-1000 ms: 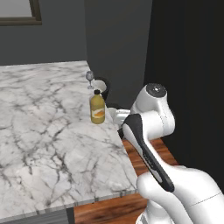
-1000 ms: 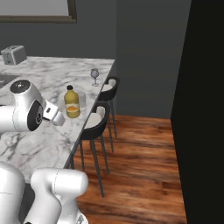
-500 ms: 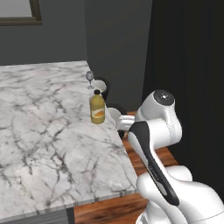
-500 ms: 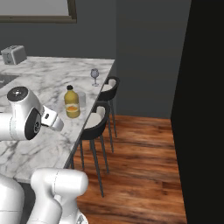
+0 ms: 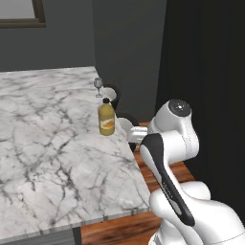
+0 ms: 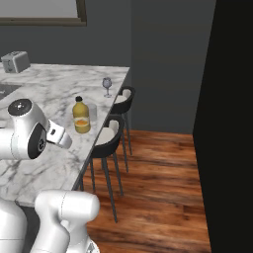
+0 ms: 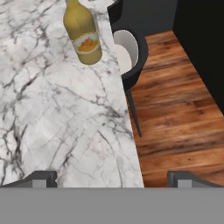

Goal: There is a wine glass and glass cup on the dining counter. Place the wine bottle next to the wine glass and the juice bottle next to the glass cup.

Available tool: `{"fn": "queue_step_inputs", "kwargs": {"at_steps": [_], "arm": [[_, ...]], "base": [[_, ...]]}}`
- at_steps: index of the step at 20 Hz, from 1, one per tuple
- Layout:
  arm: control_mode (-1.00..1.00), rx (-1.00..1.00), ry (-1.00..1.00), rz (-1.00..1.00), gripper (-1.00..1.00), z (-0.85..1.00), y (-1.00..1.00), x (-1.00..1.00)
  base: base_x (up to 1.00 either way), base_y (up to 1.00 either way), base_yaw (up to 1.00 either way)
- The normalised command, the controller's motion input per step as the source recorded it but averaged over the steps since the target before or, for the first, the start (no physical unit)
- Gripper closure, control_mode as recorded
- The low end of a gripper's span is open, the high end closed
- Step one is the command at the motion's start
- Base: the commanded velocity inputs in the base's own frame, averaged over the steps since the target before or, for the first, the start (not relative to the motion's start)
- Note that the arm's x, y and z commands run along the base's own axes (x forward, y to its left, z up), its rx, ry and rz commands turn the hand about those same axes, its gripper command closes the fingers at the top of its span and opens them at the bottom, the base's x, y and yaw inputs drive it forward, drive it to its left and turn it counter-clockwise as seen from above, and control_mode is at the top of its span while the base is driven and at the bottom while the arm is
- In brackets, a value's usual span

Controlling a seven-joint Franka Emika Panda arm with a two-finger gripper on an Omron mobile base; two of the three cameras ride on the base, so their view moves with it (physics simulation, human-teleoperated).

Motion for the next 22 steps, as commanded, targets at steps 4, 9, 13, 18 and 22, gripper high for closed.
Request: {"fn": "queue_step_inputs", "kwargs": {"at_steps": [4, 9, 13, 18, 22], "arm": [[1.00, 0.00, 0.00, 0.00, -1.00, 0.00, 0.00, 0.00], [1.00, 0.00, 0.00, 0.00, -1.00, 0.00, 0.00, 0.00], [1.00, 0.00, 0.00, 0.00, -1.00, 0.00, 0.00, 0.00], [1.00, 0.00, 0.00, 0.00, -1.00, 0.00, 0.00, 0.00], [1.00, 0.00, 0.00, 0.00, -1.00, 0.00, 0.00, 0.00]], "base": [[-0.11, 0.01, 0.00], [-0.46, 0.04, 0.00], [-0.67, 0.03, 0.00], [-0.65, 0.02, 0.00], [-0.65, 0.00, 0.08]]}}
